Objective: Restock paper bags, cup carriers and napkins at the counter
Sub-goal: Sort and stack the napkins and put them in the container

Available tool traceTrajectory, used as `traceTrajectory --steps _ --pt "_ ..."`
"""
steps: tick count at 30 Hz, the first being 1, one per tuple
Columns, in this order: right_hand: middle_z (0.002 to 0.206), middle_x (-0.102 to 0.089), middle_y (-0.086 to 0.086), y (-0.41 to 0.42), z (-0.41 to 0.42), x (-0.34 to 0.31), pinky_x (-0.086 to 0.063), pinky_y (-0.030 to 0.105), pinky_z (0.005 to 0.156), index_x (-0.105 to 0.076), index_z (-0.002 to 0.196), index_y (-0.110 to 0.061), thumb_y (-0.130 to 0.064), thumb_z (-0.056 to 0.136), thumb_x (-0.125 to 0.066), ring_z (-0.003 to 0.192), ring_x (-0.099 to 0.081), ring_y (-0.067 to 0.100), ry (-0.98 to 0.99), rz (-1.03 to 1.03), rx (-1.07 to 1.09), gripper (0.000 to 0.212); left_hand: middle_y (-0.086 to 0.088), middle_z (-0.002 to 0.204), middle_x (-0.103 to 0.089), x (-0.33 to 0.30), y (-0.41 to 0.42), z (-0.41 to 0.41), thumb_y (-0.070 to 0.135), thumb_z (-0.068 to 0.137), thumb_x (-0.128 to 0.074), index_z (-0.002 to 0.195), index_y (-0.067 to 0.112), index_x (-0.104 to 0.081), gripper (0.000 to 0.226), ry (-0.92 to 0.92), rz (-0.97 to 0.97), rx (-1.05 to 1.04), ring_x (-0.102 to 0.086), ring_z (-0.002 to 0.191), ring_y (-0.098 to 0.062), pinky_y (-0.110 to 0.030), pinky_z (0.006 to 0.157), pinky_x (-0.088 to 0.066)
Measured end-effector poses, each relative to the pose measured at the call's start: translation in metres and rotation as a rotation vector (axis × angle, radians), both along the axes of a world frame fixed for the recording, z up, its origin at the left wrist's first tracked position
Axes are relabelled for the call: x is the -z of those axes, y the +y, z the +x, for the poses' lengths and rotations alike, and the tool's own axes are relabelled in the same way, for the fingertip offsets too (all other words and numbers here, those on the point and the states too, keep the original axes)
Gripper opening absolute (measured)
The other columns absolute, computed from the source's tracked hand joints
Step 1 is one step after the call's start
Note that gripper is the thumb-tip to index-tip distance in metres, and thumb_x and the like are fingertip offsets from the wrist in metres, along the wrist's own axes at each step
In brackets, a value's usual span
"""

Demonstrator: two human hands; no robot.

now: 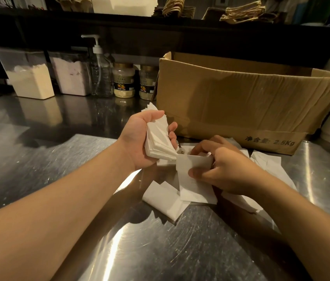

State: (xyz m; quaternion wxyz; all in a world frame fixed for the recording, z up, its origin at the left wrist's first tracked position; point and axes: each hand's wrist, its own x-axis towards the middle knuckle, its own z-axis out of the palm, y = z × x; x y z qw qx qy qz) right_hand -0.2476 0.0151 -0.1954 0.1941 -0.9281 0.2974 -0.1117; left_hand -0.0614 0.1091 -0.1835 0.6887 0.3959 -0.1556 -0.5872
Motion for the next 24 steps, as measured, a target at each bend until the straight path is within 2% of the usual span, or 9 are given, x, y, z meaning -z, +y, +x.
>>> traceTrajectory --steps 3,7,10,11,14,16,19,20,24 --pt "0.115 -0.041 -0.016 0.002 0.0 0.0 -0.04 0.015 0.078 -0.061 0.101 -0.047 -0.049 0.086 -0.074 0.101 -0.045 0.004 -0.045 0.021 -0.019 0.02 -0.007 0.093 -0.067 0.0 0.0 0.001 0.032 0.085 -0.062 0.122 0.016 -0.058 0.04 0.002 0.002 0.009 -0.06 0.073 -0.019 -0.032 0.072 -0.052" --pt "0.113 -0.044 -0.015 0.007 -0.001 -0.006 -0.038 0.036 0.098 -0.066 0.093 -0.047 -0.047 0.091 -0.069 0.113 -0.034 0.013 -0.124 -0.091 -0.009 0.004 -0.008 0.096 -0.066 0.001 0.0 0.002 0.031 0.083 -0.063 0.124 0.015 -0.057 0.044 0.005 -0.008 0.003 -0.059 0.073 -0.019 -0.032 0.072 -0.052" --pt "0.127 -0.054 -0.01 0.005 -0.004 -0.009 -0.028 0.05 0.113 -0.069 0.096 -0.046 -0.036 0.095 -0.067 0.131 -0.034 0.024 -0.173 -0.14 0.027 0.01 -0.011 0.102 -0.065 0.001 -0.001 0.002 0.029 0.075 -0.068 0.128 0.016 -0.054 0.056 0.011 -0.032 0.006 -0.059 0.074 -0.021 -0.033 0.073 -0.052" --pt "0.126 -0.058 -0.011 0.003 -0.005 -0.01 -0.031 0.054 0.114 -0.068 0.097 -0.046 -0.031 0.096 -0.067 0.134 -0.039 0.025 -0.206 -0.142 0.015 0.015 -0.012 0.103 -0.064 0.001 -0.001 0.002 0.029 0.074 -0.068 0.128 0.016 -0.053 0.058 0.016 -0.039 0.012 -0.059 0.075 -0.021 -0.034 0.073 -0.053" --pt "0.1 -0.066 -0.016 0.002 -0.008 -0.013 -0.055 0.037 0.085 -0.068 0.092 -0.038 -0.022 0.095 -0.067 0.1 -0.06 0.009 -0.363 -0.085 -0.026 0.016 -0.011 0.1 -0.065 0.002 0.0 0.004 0.028 0.08 -0.066 0.127 0.015 -0.054 0.05 0.039 -0.044 0.025 -0.06 0.076 -0.021 -0.035 0.073 -0.054" --pt "0.092 -0.071 -0.007 0.002 -0.011 -0.019 -0.055 0.029 0.075 -0.072 0.089 -0.027 -0.021 0.093 -0.068 0.088 -0.065 0.012 -0.536 0.212 -0.045 0.008 -0.009 0.097 -0.065 0.003 -0.001 0.005 0.028 0.087 -0.062 0.125 0.015 -0.055 0.041 0.041 -0.05 0.031 -0.061 0.078 -0.022 -0.037 0.076 -0.053" --pt "0.086 -0.071 0.003 0.003 -0.021 -0.033 -0.058 0.03 0.073 -0.074 0.083 -0.019 -0.024 0.083 -0.068 0.08 -0.067 0.017 -0.737 0.738 -0.154 0.009 -0.01 0.1 -0.065 0.003 -0.002 0.007 0.028 0.088 -0.062 0.126 0.014 -0.055 0.041 0.047 -0.067 0.018 -0.061 0.079 -0.023 -0.038 0.08 -0.052" --pt "0.086 -0.071 0.003 0.003 -0.022 -0.035 -0.059 0.029 0.072 -0.074 0.085 -0.017 -0.026 0.081 -0.067 0.079 -0.068 0.017 -0.709 0.773 -0.16 0.012 -0.01 0.103 -0.064 0.003 -0.002 0.008 0.028 0.086 -0.064 0.128 0.014 -0.054 0.046 0.049 -0.072 0.023 -0.061 0.079 -0.023 -0.037 0.08 -0.052" --pt "0.091 -0.075 -0.001 -0.002 -0.017 -0.028 -0.061 0.034 0.075 -0.075 0.095 -0.018 -0.034 0.074 -0.07 0.086 -0.072 0.017 -0.534 0.569 -0.04 0.027 -0.009 0.101 -0.065 0.004 -0.001 0.006 0.024 0.076 -0.068 0.131 0.015 -0.053 0.057 0.031 -0.068 0.085 -0.061 0.078 -0.022 -0.036 0.078 -0.053"
